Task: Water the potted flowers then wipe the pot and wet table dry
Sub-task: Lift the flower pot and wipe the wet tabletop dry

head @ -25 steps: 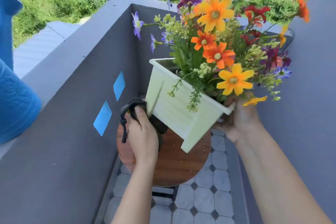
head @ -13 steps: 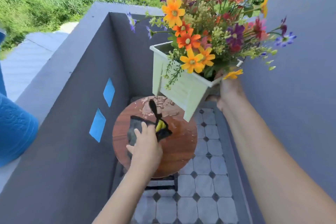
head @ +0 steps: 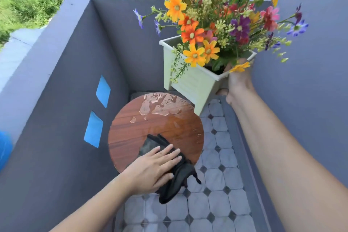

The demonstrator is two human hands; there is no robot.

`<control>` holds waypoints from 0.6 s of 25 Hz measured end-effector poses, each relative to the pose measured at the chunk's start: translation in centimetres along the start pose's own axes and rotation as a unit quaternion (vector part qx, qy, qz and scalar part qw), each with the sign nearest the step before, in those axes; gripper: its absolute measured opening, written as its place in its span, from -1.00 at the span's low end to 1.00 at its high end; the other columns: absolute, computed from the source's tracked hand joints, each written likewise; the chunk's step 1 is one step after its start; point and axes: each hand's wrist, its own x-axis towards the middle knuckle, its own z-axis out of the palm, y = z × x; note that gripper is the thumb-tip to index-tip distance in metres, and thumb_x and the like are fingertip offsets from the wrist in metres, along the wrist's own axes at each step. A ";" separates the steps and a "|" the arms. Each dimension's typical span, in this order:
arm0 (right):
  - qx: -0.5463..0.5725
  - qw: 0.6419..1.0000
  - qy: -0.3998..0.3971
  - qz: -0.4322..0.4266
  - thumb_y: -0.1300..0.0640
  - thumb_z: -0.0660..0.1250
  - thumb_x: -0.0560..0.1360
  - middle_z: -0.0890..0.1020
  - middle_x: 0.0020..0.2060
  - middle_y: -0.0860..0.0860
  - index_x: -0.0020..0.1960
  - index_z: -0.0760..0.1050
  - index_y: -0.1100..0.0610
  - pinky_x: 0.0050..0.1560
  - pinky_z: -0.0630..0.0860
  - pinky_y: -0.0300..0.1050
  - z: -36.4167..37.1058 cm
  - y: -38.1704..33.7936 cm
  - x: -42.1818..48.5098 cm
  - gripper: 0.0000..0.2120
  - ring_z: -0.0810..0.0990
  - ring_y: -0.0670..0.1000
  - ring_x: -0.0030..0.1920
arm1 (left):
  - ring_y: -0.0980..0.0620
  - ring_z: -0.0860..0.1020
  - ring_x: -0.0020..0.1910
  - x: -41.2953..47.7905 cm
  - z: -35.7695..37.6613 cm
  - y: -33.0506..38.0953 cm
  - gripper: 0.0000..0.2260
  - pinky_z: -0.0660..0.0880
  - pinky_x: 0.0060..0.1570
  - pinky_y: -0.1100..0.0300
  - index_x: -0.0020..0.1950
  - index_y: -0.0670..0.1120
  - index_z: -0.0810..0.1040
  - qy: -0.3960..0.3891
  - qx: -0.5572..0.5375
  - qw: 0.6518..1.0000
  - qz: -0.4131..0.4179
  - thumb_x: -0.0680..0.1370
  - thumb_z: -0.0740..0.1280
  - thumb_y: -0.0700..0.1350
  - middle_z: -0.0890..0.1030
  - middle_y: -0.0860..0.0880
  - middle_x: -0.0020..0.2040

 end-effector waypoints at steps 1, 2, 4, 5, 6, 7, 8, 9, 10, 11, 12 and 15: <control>0.004 1.000 0.005 0.002 -0.06 0.05 0.22 0.42 -0.21 0.02 0.11 0.06 -0.02 -0.30 0.47 0.06 0.0 -0.1 0.3 -0.53 0.45 0.09 -0.20 | 0.03 0.28 0.44 0.5 0.4 0.1 -0.53 0.38 0.31 -0.01 0.46 0.01 0.30 -0.001 0.000 1.000 0.008 0.62 -0.07 0.15 0.36 0.06 0.44; 0.005 1.000 0.011 -0.004 -0.05 0.05 0.22 0.41 -0.22 0.01 0.12 0.10 -0.03 -0.32 0.47 0.03 0.0 -0.1 0.6 -0.53 0.46 0.10 -0.19 | 0.04 0.27 0.44 1.3 1.2 0.5 -0.52 0.33 0.35 0.00 0.47 0.02 0.27 -0.002 -0.002 1.000 0.002 0.61 -0.06 0.18 0.34 0.08 0.45; 0.011 0.999 0.023 -0.024 0.01 0.07 0.24 0.41 -0.19 0.01 0.22 0.21 -0.04 -0.33 0.49 0.03 -0.1 -0.1 1.2 -0.47 0.47 0.11 -0.20 | 0.06 0.17 0.48 3.1 1.9 2.0 -0.51 0.15 0.35 0.01 0.48 0.05 0.22 0.015 -0.025 0.998 -0.048 0.60 -0.07 0.21 0.30 0.10 0.47; 0.015 0.999 0.032 -0.033 0.04 0.07 0.23 0.41 -0.16 0.01 0.30 0.23 -0.01 -0.30 0.50 0.05 0.0 0.0 1.6 -0.39 0.46 0.10 -0.19 | 0.08 0.06 0.51 4.0 1.4 2.9 -0.49 0.06 0.37 0.04 0.50 0.07 0.16 0.023 -0.052 0.995 -0.086 0.60 -0.11 0.22 0.23 0.11 0.50; 0.018 0.998 0.042 -0.041 0.06 0.07 0.21 0.42 -0.11 0.03 0.38 0.22 0.02 -0.24 0.52 0.08 0.1 0.0 2.0 -0.29 0.45 0.09 -0.17 | 0.09 -0.11 0.52 4.9 1.3 3.6 -0.48 -0.07 0.41 0.08 0.51 0.10 0.04 0.053 -0.074 0.989 -0.119 0.58 -0.19 0.23 0.08 0.13 0.53; 0.019 0.998 0.052 -0.043 0.07 0.07 0.20 0.42 -0.04 0.03 0.46 0.18 0.03 -0.14 0.55 0.13 0.1 0.1 2.4 -0.21 0.44 0.09 -0.12 | 0.11 -0.27 0.50 5.9 1.3 4.3 -0.47 -0.21 0.42 0.11 0.50 0.13 -0.11 0.075 -0.089 0.982 -0.150 0.54 -0.27 0.24 -0.09 0.16 0.53; 0.021 0.997 0.060 -0.047 0.07 0.07 0.19 0.40 0.02 0.03 0.52 0.12 0.01 -0.02 0.56 0.19 0.1 0.2 2.8 -0.15 0.44 0.08 -0.07 | 0.13 -0.31 0.49 6.7 1.4 4.7 -0.46 -0.26 0.41 0.11 0.49 0.14 -0.17 0.088 -0.099 0.973 -0.189 0.52 -0.31 0.24 -0.17 0.18 0.51; 0.026 0.996 0.066 -0.048 0.06 0.07 0.19 0.38 0.06 0.02 0.55 0.07 -0.02 0.07 0.55 0.23 0.2 0.3 3.0 -0.11 0.43 0.08 -0.04 | 0.10 -0.21 0.51 7.5 1.6 5.1 -0.47 -0.20 0.41 0.10 0.50 0.12 -0.09 0.110 -0.101 0.964 -0.219 0.54 -0.29 0.22 -0.09 0.16 0.53; 0.030 0.996 0.070 -0.049 0.06 0.07 0.18 0.36 0.08 0.02 0.56 0.03 -0.05 0.11 0.54 0.27 0.2 0.3 3.3 -0.08 0.43 0.07 -0.02 | 0.06 -0.04 0.53 8.4 1.7 5.5 -0.48 -0.07 0.38 0.08 0.50 0.08 0.08 0.112 -0.106 0.957 -0.247 0.58 -0.23 0.19 0.09 0.12 0.53; 0.034 0.996 0.070 -0.048 0.06 0.07 0.18 0.36 0.08 0.02 0.57 0.01 -0.06 0.12 0.53 0.28 0.2 0.4 3.5 -0.07 0.43 0.07 -0.02 | 0.04 0.10 0.50 9.1 1.5 5.8 -0.49 0.02 0.34 0.05 0.47 0.04 0.22 0.098 -0.140 0.948 -0.269 0.60 -0.18 0.16 0.24 0.10 0.49; 0.036 0.996 0.071 -0.047 0.06 0.07 0.17 0.37 0.08 0.03 0.57 0.00 -0.06 0.13 0.53 0.28 0.2 0.4 3.8 -0.07 0.43 0.07 -0.02 | 0.04 0.15 0.48 9.8 1.3 6.0 -0.50 0.06 0.33 0.03 0.46 0.01 0.27 0.090 -0.163 0.937 -0.296 0.61 -0.17 0.14 0.30 0.08 0.46; 0.044 0.995 0.072 -0.050 0.06 0.07 0.17 0.37 0.08 0.02 0.57 -0.01 -0.06 0.08 0.52 0.17 0.4 0.5 4.5 -0.06 0.42 0.06 -0.03 | 0.04 -0.18 0.50 12.7 0.9 5.6 -0.49 -0.19 0.44 0.04 0.51 0.02 -0.09 0.145 -0.148 0.915 -0.345 0.58 -0.32 0.10 -0.07 0.07 0.54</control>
